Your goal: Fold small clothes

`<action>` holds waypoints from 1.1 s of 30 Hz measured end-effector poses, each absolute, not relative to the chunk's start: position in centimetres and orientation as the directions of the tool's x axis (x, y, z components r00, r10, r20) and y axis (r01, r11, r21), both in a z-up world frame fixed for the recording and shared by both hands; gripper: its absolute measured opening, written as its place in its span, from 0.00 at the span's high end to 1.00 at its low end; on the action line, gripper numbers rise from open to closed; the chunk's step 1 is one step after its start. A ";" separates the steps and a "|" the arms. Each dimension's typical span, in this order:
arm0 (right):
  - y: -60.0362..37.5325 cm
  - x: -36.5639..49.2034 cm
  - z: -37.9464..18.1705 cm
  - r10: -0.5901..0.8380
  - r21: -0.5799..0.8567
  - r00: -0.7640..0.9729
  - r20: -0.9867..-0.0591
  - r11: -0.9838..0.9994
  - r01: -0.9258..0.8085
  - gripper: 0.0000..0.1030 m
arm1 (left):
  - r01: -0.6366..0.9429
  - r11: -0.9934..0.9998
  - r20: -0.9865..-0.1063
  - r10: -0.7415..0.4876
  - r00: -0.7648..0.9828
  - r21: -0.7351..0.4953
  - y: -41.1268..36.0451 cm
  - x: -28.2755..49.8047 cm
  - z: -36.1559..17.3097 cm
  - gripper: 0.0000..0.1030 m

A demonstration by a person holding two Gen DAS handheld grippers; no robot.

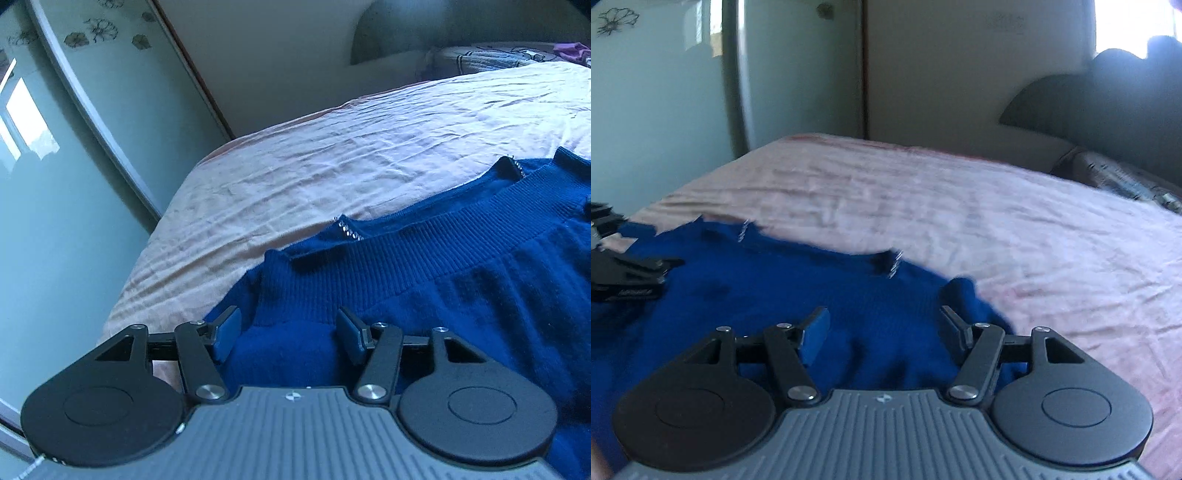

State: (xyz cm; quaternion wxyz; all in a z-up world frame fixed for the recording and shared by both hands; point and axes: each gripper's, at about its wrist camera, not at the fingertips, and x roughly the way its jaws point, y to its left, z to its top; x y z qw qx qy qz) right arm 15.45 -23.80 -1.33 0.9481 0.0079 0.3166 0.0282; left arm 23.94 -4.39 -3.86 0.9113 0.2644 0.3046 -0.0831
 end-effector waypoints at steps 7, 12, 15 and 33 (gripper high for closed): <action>-23.5 16.0 -2.9 0.032 0.044 0.760 -0.649 0.999 -0.005 0.29 | 0.282 0.869 -0.601 0.022 0.799 0.406 -3.8 23.9 -3.9 0.30; -23.4 16.1 -4.0 0.013 0.027 0.770 -0.638 1.000 0.005 0.19 | 0.258 0.886 -0.597 0.026 0.802 0.385 -3.4 23.8 -4.4 0.26; -23.6 15.9 -4.2 0.017 0.039 0.779 -0.627 0.999 0.009 0.17 | 0.231 0.895 -0.585 0.040 0.810 0.381 -3.1 23.8 -4.6 0.18; -21.4 13.6 -3.2 0.037 0.034 0.811 -0.584 0.999 -0.021 0.10 | 0.176 0.917 -0.540 0.050 0.840 0.358 -1.6 23.0 -4.9 0.01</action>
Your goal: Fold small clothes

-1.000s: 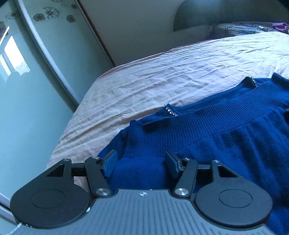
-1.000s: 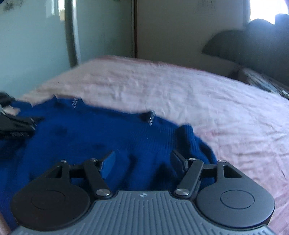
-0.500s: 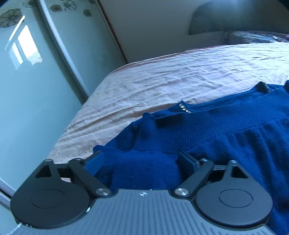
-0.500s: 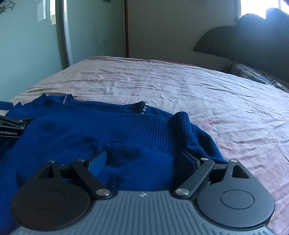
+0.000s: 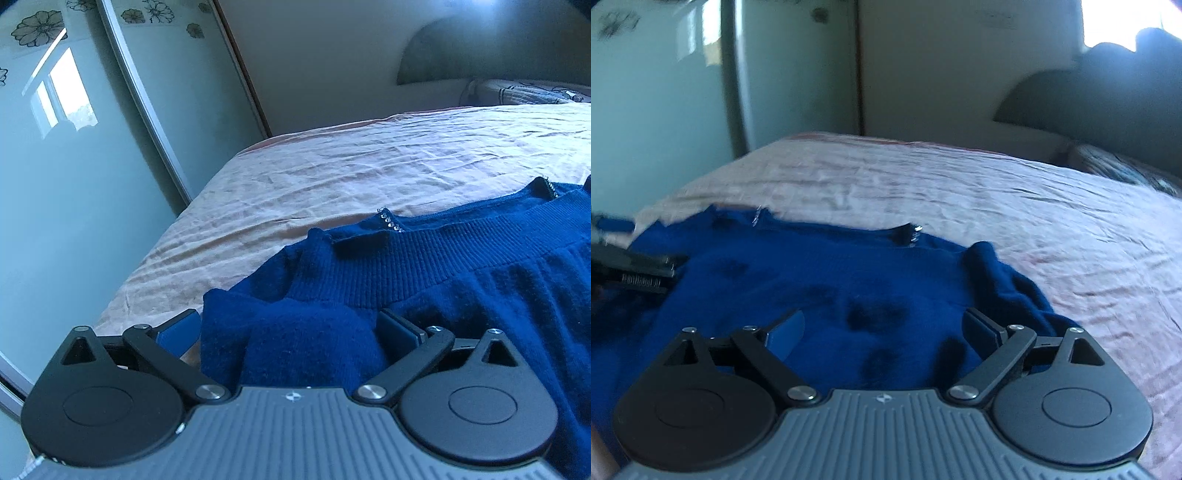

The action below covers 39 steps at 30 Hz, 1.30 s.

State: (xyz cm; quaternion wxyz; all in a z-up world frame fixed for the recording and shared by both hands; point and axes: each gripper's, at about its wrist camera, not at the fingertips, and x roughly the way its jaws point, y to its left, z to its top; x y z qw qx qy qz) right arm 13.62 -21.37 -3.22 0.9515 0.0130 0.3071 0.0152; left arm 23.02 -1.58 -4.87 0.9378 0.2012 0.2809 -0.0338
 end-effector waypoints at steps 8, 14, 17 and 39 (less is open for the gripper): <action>-20.9 13.0 -2.7 0.002 0.025 0.801 -0.598 1.000 0.016 0.07 | 0.196 0.920 -0.531 0.016 0.847 0.339 -0.4 20.2 -3.7 0.01; -17.6 9.7 -0.5 0.061 -0.024 0.846 -0.530 0.996 -0.087 0.07 | 0.242 0.899 -0.537 -0.009 0.843 0.365 2.1 17.6 -4.1 0.02; -15.1 8.1 0.1 0.111 -0.056 0.853 -0.510 0.985 -0.162 0.07 | 0.260 0.899 -0.531 -0.036 0.846 0.352 3.8 16.6 -3.7 0.03; -0.3 3.5 -3.7 0.105 -0.462 0.874 -0.475 0.815 -0.349 0.07 | 0.316 0.862 -0.668 -0.506 0.546 -0.395 11.1 25.4 -3.1 0.05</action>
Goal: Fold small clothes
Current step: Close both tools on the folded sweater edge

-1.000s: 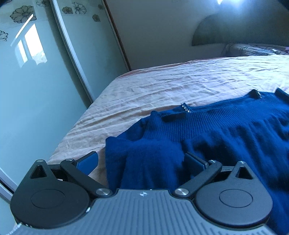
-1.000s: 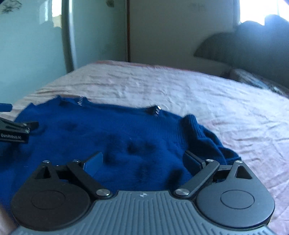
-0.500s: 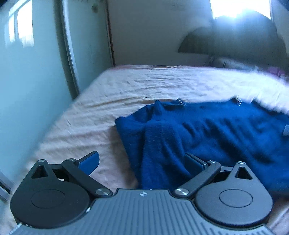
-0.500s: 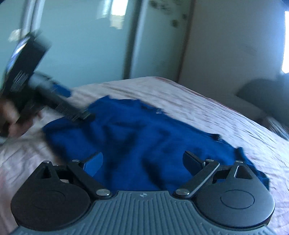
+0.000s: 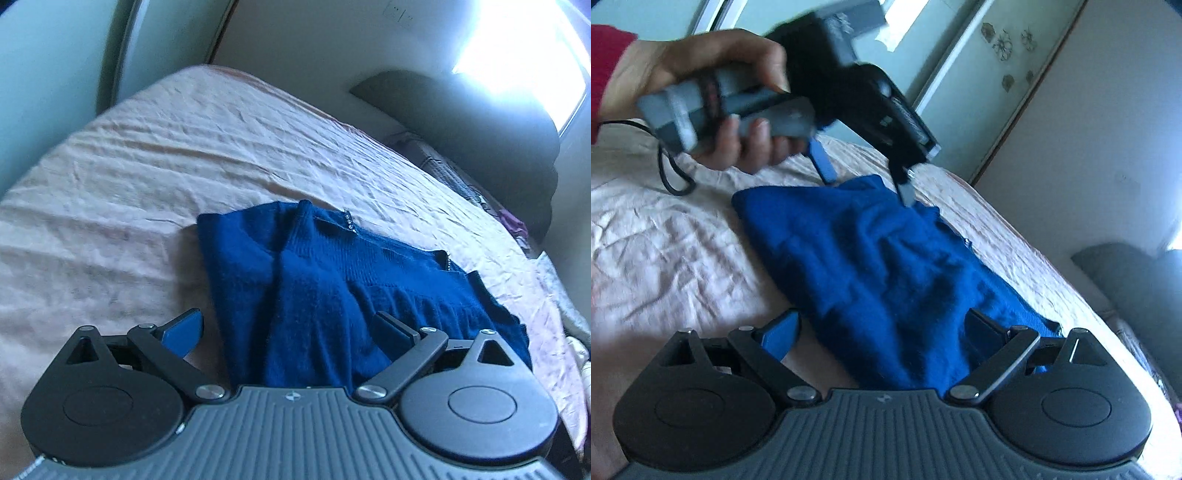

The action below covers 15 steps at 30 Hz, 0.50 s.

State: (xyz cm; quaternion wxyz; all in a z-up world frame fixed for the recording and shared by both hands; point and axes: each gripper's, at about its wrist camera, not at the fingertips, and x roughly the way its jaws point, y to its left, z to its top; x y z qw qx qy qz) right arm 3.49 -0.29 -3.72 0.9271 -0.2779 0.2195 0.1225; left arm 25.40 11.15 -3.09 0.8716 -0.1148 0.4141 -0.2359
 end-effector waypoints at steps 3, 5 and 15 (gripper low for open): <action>0.6 3.8 -3.9 0.110 -0.480 0.878 -0.466 0.802 -0.355 0.07 | 0.308 0.847 -0.676 -0.532 0.511 -0.433 10.7 26.7 -3.7 0.05; 1.3 4.0 -4.0 0.107 -0.498 0.884 -0.456 0.792 -0.353 0.08 | 0.314 0.840 -0.671 -0.543 0.505 -0.443 10.3 27.5 -3.8 0.05; 4.3 6.7 -4.5 0.130 -0.533 0.893 -0.430 0.762 -0.368 0.24 | 0.368 0.795 -0.668 -0.606 0.433 -0.482 7.5 31.8 -4.3 0.10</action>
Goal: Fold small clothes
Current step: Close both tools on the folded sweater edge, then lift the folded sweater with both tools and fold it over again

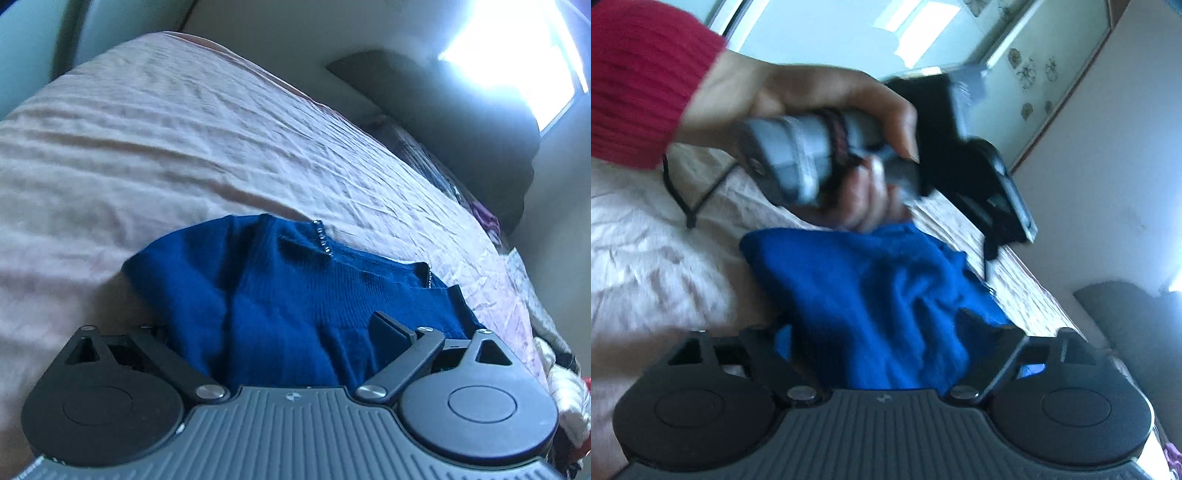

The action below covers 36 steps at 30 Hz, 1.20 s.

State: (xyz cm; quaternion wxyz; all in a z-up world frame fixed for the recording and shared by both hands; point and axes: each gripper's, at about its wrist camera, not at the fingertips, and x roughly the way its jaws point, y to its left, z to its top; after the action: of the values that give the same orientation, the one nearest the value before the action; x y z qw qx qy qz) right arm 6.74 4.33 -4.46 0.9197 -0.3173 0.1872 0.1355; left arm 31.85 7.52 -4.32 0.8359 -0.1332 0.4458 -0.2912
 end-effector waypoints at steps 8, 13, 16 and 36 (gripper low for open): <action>5.6 7.4 -4.9 0.214 -0.519 0.863 -0.458 0.724 -0.455 0.82 | 0.352 0.863 -0.717 -0.499 0.487 -0.362 6.3 32.3 -4.3 0.78; 5.2 6.9 -4.4 0.247 -0.489 0.861 -0.445 0.738 -0.465 0.84 | 0.336 0.874 -0.726 -0.481 0.492 -0.351 6.3 31.9 -3.8 0.82; 4.3 6.9 -3.7 0.282 -0.448 0.852 -0.441 0.753 -0.481 0.93 | 0.345 0.891 -0.729 -0.444 0.521 -0.296 5.5 30.8 -2.8 0.83; -7.0 1.1 1.1 0.391 -0.071 0.875 -0.284 0.902 -0.426 0.95 | 0.309 0.946 -0.699 -0.287 0.655 -0.098 -0.8 24.5 4.9 0.85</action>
State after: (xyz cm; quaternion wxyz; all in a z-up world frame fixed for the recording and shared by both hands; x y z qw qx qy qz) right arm 1.15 -6.98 1.08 0.9661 -0.0659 0.1326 0.2116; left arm 24.53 -0.84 4.86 0.9097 0.0146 0.3814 -0.1638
